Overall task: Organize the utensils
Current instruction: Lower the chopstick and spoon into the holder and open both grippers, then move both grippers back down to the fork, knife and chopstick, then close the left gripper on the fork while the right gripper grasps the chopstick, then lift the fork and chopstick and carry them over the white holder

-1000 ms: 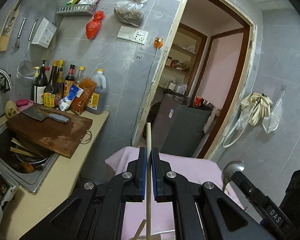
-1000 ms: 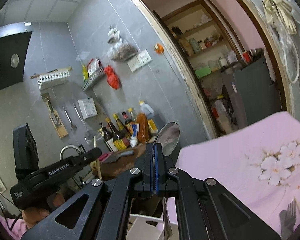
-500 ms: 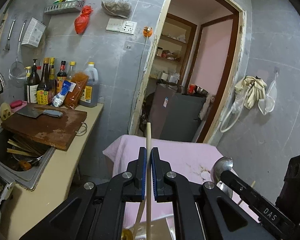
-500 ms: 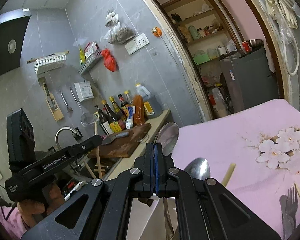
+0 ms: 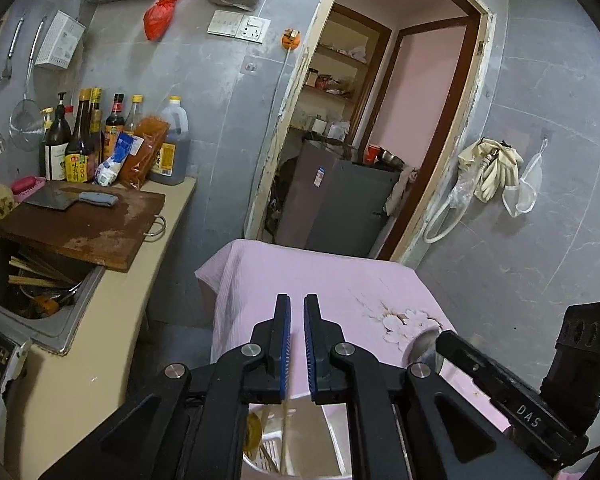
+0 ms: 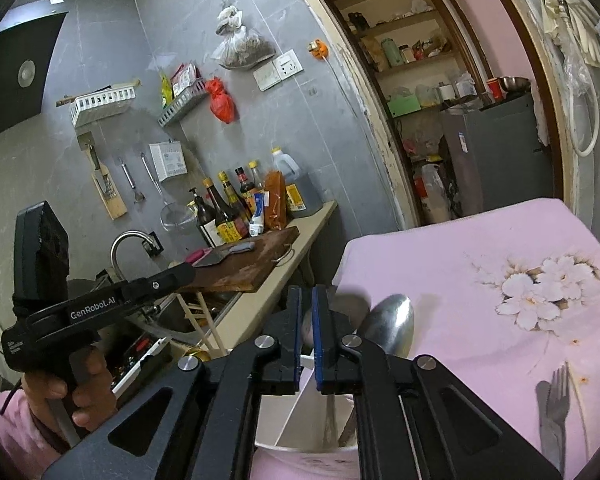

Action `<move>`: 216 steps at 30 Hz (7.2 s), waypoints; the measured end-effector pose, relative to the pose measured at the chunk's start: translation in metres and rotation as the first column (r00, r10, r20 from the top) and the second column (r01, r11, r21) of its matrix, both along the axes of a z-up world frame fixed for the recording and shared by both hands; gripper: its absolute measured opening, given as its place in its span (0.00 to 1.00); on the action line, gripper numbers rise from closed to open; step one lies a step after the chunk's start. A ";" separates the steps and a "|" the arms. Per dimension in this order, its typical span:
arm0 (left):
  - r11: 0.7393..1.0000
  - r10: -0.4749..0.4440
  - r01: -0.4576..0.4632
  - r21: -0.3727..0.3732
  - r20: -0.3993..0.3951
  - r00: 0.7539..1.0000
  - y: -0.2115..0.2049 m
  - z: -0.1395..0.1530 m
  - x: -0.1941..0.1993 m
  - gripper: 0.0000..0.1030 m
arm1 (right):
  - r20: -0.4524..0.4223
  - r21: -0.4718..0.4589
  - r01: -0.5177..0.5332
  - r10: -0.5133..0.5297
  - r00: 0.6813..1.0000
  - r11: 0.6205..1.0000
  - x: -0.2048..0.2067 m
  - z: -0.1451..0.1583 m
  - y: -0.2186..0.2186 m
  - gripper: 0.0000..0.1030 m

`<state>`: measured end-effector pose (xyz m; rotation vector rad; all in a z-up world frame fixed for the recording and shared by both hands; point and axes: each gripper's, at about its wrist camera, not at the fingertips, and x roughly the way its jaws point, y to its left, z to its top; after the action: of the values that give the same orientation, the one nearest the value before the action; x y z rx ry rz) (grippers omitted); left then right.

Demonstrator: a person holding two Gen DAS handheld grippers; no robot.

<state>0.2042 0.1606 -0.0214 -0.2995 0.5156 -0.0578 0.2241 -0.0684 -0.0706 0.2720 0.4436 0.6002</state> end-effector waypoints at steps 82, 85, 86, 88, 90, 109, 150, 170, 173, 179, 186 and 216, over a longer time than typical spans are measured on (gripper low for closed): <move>0.977 -0.210 0.207 -0.049 -0.373 0.904 -0.278 -0.138 0.069 0.53 | -0.309 -0.317 -0.085 -0.019 0.951 0.945 0.022 -0.130 -0.225 0.35; 0.973 -0.226 0.224 -0.050 -0.380 0.897 -0.283 -0.139 0.074 0.49 | -0.322 -0.344 -0.103 -0.014 0.947 0.933 0.023 -0.133 -0.219 0.34; 0.972 -0.230 0.228 -0.050 -0.384 0.895 -0.284 -0.139 0.076 0.47 | -0.321 -0.359 -0.106 -0.016 0.947 0.927 0.023 -0.134 -0.216 0.34; 0.970 -0.235 0.238 -0.043 -0.393 0.889 -0.287 -0.140 0.079 0.44 | -0.310 -0.386 -0.103 -0.024 0.950 0.917 0.022 -0.134 -0.214 0.34; 0.968 -0.242 0.248 -0.037 -0.399 0.885 -0.290 -0.141 0.082 0.42 | -0.298 -0.422 -0.092 -0.042 0.954 0.902 0.021 -0.133 -0.212 0.34; 0.952 -0.237 0.299 0.066 -0.460 0.856 -0.302 -0.145 0.090 0.12 | -0.306 -0.400 -0.021 -0.112 0.946 0.916 0.040 -0.129 -0.244 0.25; 0.976 -0.208 0.213 -0.050 -0.518 0.830 -0.265 -0.146 0.101 0.07 | -0.427 -0.308 -0.156 0.010 0.904 0.938 0.103 -0.110 -0.198 0.04; 0.972 -0.235 0.225 -0.067 -0.226 0.945 -0.228 -0.043 0.043 0.03 | -0.113 0.112 0.241 -0.229 0.967 0.964 0.016 -0.011 -0.233 0.04; 0.971 -0.236 0.224 -0.081 -0.188 0.953 -0.214 -0.027 0.038 0.03 | -0.033 0.107 0.245 -0.243 0.970 0.964 0.005 0.008 -0.210 0.04; 0.975 -0.217 0.211 -0.071 -0.093 0.972 -0.175 0.013 0.023 0.03 | 0.089 0.106 0.227 -0.237 0.967 0.968 -0.008 0.043 -0.165 0.04; 0.987 -0.158 0.158 -0.037 0.006 0.987 -0.130 0.048 0.009 0.03 | 0.181 0.152 0.190 -0.216 0.959 0.970 -0.011 0.073 -0.112 0.04; 0.989 0.064 -0.073 0.126 0.075 0.995 -0.013 0.007 -0.015 0.03 | 0.230 0.140 0.189 -0.218 0.949 0.972 0.027 0.021 0.002 0.04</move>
<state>0.1892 0.1480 -0.0145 -0.1876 0.4361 0.0314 0.2515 -0.0668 -0.0495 0.3463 0.1399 0.4494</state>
